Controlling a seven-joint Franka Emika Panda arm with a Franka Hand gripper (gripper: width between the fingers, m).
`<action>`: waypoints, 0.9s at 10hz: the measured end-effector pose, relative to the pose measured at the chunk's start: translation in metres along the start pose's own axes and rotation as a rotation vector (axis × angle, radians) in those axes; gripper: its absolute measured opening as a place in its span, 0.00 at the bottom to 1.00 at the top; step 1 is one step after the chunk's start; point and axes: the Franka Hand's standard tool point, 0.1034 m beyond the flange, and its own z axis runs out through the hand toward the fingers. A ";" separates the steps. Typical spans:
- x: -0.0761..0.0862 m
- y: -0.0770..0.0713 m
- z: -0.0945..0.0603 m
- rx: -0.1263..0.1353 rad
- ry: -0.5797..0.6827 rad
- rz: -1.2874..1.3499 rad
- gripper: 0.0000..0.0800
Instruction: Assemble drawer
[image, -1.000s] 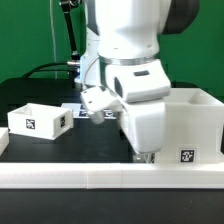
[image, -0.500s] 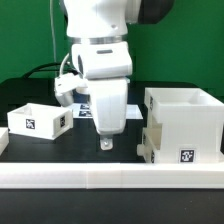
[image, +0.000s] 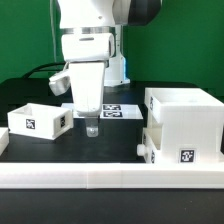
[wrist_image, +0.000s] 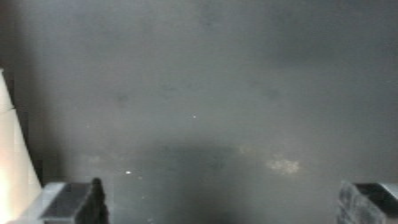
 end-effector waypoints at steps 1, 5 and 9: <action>0.000 0.000 0.001 0.001 0.000 -0.001 0.81; -0.028 -0.019 -0.011 -0.012 -0.020 0.065 0.81; -0.046 -0.035 -0.018 -0.027 -0.036 0.124 0.81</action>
Offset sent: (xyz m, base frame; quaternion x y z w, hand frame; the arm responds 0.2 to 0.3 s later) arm -0.0405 -0.0418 0.0183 -0.0260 -0.0058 0.1082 0.9938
